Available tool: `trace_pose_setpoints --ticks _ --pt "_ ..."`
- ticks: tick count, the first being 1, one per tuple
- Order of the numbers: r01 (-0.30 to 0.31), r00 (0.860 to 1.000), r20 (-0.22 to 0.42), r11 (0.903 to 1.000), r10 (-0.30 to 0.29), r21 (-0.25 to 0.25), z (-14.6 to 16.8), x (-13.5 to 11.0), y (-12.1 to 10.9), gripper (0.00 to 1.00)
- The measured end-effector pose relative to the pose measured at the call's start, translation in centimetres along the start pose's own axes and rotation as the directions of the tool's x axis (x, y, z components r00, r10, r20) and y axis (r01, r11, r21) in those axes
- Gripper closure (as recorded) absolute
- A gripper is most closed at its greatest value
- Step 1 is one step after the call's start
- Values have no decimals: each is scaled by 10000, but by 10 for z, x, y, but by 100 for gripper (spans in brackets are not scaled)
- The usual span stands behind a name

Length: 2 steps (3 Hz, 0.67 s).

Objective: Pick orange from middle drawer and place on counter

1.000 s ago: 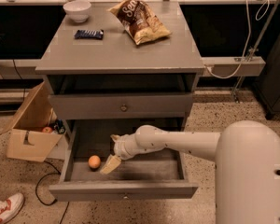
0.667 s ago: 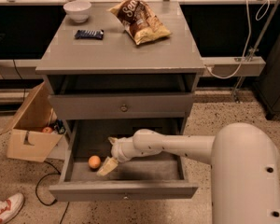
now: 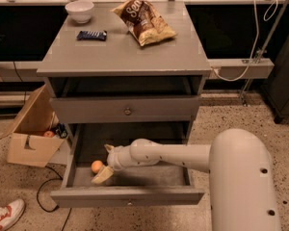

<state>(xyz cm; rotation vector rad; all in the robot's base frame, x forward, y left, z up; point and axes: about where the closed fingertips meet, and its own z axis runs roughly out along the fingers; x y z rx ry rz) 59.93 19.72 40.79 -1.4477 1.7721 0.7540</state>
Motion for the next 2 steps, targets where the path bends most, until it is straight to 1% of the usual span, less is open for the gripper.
trace_pose_setpoints --ticks 1,2 --pt "25 9999 -110 10000 -26 -55 19 1 3 0" --pt "49 9997 -217 9999 -53 -161 30 2 3 0"
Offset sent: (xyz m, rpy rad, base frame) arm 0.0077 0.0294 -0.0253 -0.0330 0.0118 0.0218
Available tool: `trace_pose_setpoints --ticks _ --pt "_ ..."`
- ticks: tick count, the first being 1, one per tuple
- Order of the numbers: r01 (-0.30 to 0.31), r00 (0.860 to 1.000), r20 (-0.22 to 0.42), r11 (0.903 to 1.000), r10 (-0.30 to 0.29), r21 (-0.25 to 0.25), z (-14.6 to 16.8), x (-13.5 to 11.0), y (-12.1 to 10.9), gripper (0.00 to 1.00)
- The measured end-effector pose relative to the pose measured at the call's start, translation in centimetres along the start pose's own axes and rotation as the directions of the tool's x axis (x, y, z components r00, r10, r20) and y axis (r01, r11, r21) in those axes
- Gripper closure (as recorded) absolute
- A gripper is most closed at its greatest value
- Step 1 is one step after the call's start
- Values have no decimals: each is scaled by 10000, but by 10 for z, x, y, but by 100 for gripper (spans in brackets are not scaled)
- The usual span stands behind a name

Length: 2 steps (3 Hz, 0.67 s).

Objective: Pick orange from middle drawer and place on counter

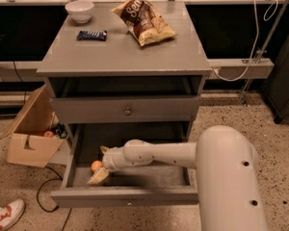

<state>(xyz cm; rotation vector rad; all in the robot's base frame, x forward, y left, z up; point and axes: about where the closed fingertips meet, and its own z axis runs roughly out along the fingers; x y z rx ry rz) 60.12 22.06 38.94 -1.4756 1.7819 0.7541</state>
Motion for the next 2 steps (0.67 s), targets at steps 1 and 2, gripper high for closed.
trace_pose_setpoints --ticks 1,2 --pt "-156 9997 -169 9997 153 -166 10 11 -5 27" --pt "-215 9994 -283 9994 207 -277 13 21 -7 50"
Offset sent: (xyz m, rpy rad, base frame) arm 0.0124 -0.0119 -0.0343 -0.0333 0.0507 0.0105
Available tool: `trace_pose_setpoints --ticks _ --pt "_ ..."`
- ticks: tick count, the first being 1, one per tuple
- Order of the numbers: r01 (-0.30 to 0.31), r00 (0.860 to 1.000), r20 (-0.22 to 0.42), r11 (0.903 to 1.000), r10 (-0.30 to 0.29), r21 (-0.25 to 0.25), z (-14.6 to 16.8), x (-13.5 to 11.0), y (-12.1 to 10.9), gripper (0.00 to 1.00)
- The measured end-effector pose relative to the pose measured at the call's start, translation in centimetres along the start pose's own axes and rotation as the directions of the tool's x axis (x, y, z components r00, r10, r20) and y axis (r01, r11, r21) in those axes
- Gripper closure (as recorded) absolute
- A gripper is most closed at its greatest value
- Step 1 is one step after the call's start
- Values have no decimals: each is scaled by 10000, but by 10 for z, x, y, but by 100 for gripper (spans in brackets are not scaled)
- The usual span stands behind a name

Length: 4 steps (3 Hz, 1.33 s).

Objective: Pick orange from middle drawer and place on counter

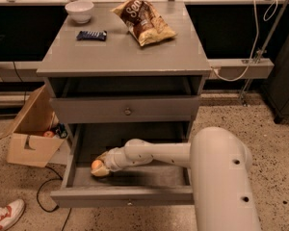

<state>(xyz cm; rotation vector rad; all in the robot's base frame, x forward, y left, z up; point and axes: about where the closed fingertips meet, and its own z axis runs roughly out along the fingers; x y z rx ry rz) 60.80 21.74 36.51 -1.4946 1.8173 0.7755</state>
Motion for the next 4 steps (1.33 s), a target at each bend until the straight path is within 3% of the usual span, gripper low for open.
trace_pose_setpoints --ticks 1,2,3,4 --pt "91 9999 137 9999 -93 112 -17 4 -1 72" --pt "395 9955 862 9992 -401 91 -62 -12 -6 96" --pt "769 9891 1267 9969 -744 -149 -138 -25 4 100" --pt "1424 9842 1116 9892 -1377 -350 -246 -54 19 100"
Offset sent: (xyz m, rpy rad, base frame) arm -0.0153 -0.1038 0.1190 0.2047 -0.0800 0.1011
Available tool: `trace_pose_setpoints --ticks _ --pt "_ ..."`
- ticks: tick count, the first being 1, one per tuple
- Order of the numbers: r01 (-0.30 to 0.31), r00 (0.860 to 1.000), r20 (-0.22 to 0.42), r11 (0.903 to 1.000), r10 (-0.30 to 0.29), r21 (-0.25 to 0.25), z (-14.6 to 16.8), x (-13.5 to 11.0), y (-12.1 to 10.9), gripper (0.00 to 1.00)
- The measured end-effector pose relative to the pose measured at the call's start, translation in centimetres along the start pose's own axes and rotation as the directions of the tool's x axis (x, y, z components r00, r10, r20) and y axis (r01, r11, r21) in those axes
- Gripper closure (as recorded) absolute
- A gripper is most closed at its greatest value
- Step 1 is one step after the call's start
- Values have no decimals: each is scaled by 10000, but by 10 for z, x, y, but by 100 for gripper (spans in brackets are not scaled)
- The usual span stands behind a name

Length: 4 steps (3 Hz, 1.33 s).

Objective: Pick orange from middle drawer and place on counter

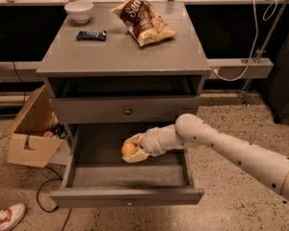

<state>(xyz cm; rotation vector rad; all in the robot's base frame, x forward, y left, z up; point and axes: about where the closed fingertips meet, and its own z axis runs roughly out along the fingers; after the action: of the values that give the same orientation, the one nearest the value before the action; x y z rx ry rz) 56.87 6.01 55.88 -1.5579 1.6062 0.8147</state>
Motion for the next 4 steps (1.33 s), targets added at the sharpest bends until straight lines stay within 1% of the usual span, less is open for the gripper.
trace_pose_setpoints --ticks 1,2,3,4 --pt "0 10000 1 10000 0 -1 0 0 0 100" --pt "-45 9991 425 9997 55 -251 -17 -14 -7 100" --pt "109 9975 707 9992 -81 -387 -84 -66 -41 100" --pt "392 9985 375 9991 -386 -147 -135 -114 -67 100"
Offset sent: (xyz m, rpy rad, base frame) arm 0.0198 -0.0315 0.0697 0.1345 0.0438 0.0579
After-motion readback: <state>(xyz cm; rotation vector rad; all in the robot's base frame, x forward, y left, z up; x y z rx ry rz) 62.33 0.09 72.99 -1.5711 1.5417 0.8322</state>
